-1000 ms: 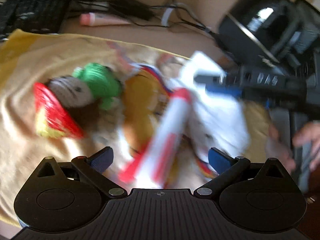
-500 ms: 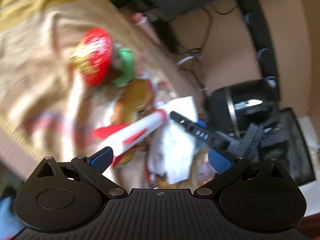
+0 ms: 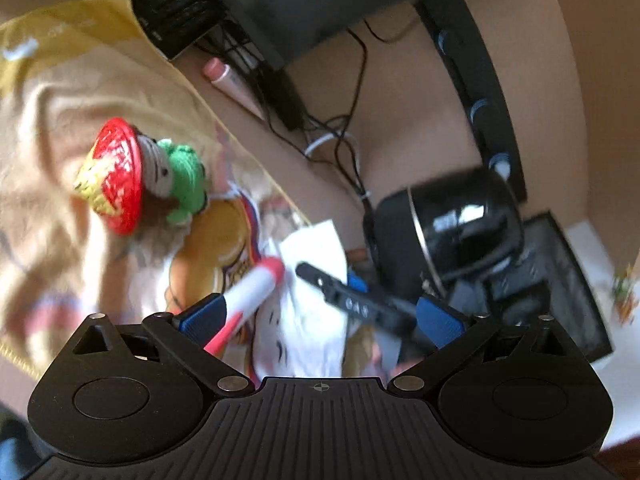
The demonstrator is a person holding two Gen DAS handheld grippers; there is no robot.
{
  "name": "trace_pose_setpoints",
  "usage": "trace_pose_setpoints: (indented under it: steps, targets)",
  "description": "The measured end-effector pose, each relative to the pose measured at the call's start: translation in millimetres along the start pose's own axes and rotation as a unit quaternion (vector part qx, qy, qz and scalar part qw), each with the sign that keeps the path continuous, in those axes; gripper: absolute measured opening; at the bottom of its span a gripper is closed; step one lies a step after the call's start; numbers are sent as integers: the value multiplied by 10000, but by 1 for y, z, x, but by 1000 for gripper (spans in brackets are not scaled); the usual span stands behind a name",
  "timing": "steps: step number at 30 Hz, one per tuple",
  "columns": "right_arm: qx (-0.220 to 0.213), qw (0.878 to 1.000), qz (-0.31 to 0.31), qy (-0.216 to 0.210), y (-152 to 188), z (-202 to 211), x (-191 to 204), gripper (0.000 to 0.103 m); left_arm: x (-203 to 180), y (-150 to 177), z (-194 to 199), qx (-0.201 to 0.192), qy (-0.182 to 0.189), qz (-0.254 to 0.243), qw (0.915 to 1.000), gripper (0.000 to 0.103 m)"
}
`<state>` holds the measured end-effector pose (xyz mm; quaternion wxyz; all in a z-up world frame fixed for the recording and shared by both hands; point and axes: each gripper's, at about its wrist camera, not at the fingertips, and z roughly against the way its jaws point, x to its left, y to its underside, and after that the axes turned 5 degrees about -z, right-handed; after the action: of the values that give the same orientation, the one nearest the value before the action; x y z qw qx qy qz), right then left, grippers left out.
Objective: Organize soft objects
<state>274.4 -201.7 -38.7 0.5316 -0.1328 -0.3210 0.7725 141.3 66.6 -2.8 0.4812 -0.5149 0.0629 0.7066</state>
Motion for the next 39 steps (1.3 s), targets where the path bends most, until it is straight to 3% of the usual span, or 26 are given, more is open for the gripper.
trace_pose_setpoints:
  steps: [3, 9, 12, 14, 17, 20, 23, 24, 25, 26, 28, 30, 34, 36, 37, 39]
  targets:
    - [-38, 9998, -187, 26, -1, 3, -1, 50, 4, -9, -13, 102, -265, -210, 9994, 103]
    - [-106, 9996, -263, -27, -2, 20, 0, 43, 14, -3, -28, 520, -478, -100, 9975, 103]
    - [-207, 9993, -279, -109, -6, 33, 2, 32, 13, 0, -32, 746, -629, -388, 9945, 103]
    - [-316, 9984, -401, -255, -13, 43, 3, 29, 0, 3, -37, 895, -956, -1111, 9851, 103]
    - [-530, 9946, -646, -617, -27, 60, 7, 23, -20, 14, -48, 1431, -1150, -2163, 9589, 103]
    - [-754, 9880, -811, -1081, -39, 74, 13, 21, -21, 29, -57, 2273, -633, -2224, 9460, 103]
    - [-841, 9873, -650, -1179, -46, 77, 22, 21, -18, 37, -64, 2505, -590, -2158, 9419, 103]
    - [-803, 9908, -441, -1000, -45, 73, 25, 22, -18, 38, -66, 2530, -651, -2131, 9415, 103]
    - [-734, 9941, -229, -764, -42, 68, 26, 30, -19, 37, -68, 2539, -734, -2099, 9413, 103]
    - [-651, 9968, -19, -453, -36, 59, 25, 47, -20, 37, -71, 2548, -818, -2068, 9411, 103]
    - [-477, 9978, 402, 210, -24, 42, 21, 67, -27, 39, -66, 2513, -929, -2185, 9383, 103]
    - [-202, 9972, 577, 431, -12, 24, 14, 69, -34, 41, -55, 2494, -1016, -2361, 9337, 103]
    - [187, 9980, 555, 219, 1, -8, 8, 71, -33, 39, -43, 2740, -741, -2188, 9336, 103]
    - [293, 9967, 748, 103, 1, -19, 15, 46, -29, 40, -49, 2899, -513, -1986, 9348, 103]
    - [365, 9955, 873, 76, -1, -21, 21, 8, -28, 42, -54, 2996, -410, -1930, 9334, 103]
    - [291, 9939, 1063, 78, -5, -14, 31, 3, -30, 46, -66, 3134, -255, -1940, 9292, 103]
